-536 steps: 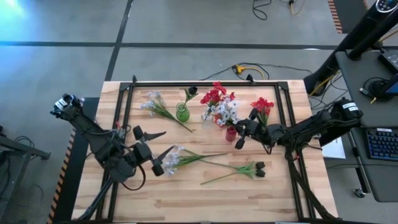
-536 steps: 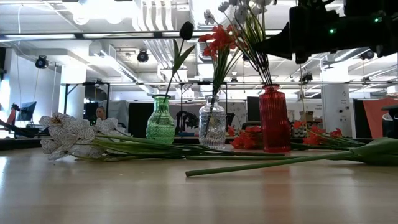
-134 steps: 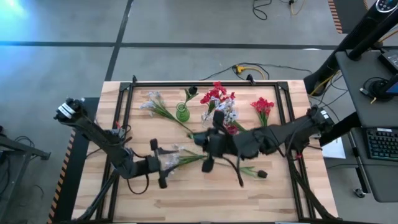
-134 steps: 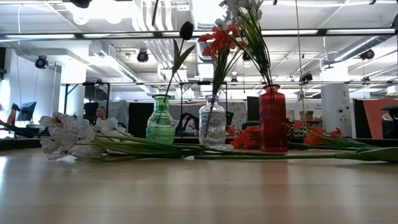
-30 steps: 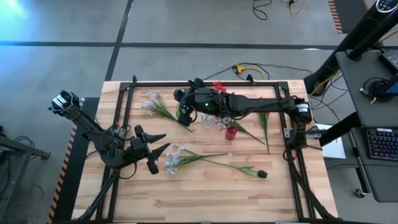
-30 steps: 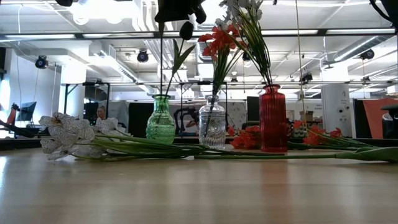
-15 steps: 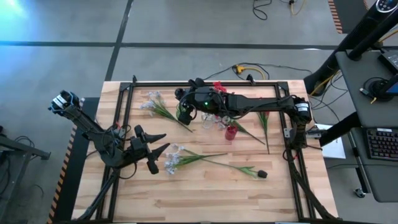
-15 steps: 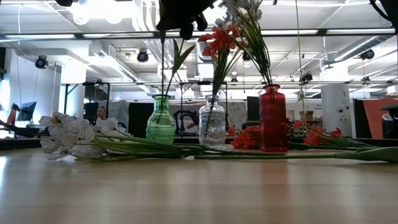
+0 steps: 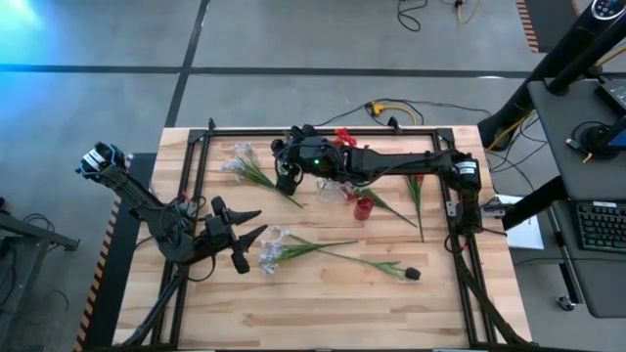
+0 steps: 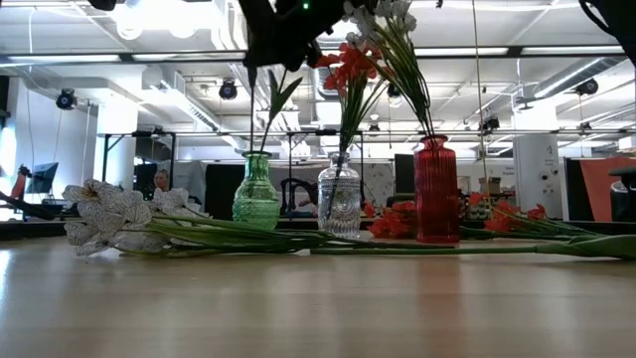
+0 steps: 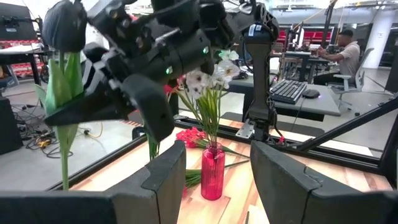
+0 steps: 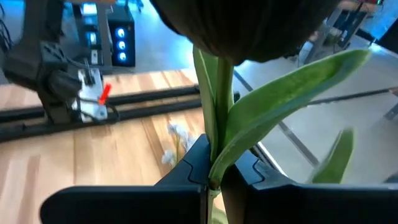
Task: Sort flowers into vase by color
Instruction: Put the bottom black tulip into the green vase
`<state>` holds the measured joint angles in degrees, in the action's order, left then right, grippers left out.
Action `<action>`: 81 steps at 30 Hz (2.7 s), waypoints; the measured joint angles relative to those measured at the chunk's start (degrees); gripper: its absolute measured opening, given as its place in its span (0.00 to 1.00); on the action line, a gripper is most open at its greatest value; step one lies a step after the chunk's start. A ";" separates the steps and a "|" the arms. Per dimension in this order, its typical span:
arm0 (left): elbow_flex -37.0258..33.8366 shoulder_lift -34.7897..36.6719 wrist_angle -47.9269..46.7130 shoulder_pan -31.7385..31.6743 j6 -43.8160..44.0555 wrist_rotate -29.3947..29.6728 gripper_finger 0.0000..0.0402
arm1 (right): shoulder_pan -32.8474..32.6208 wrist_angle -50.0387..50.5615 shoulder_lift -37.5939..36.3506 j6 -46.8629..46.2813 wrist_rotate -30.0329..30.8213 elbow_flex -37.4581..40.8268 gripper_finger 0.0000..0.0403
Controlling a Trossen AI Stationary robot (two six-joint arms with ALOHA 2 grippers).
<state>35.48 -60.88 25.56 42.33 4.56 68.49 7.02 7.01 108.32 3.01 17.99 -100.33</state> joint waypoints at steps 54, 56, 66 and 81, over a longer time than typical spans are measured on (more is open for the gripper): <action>0.00 0.00 -0.32 0.01 -0.44 -0.02 0.41 | 0.64 3.58 0.24 -1.09 0.04 -0.07 0.27; 0.00 0.00 -0.32 0.01 -0.44 -0.02 0.41 | 0.64 3.58 0.24 -1.09 0.04 -0.07 0.32; 0.00 0.00 -0.32 0.01 -0.44 -0.02 0.41 | 0.64 3.63 -0.10 -1.07 0.04 -0.07 0.46; 0.00 0.00 -0.30 0.00 -0.59 -0.02 0.41 | 0.64 6.63 -2.21 -0.62 0.05 -0.09 0.56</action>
<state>35.48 -60.88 25.26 42.33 3.97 68.47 7.66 13.64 106.10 2.38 18.04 -100.42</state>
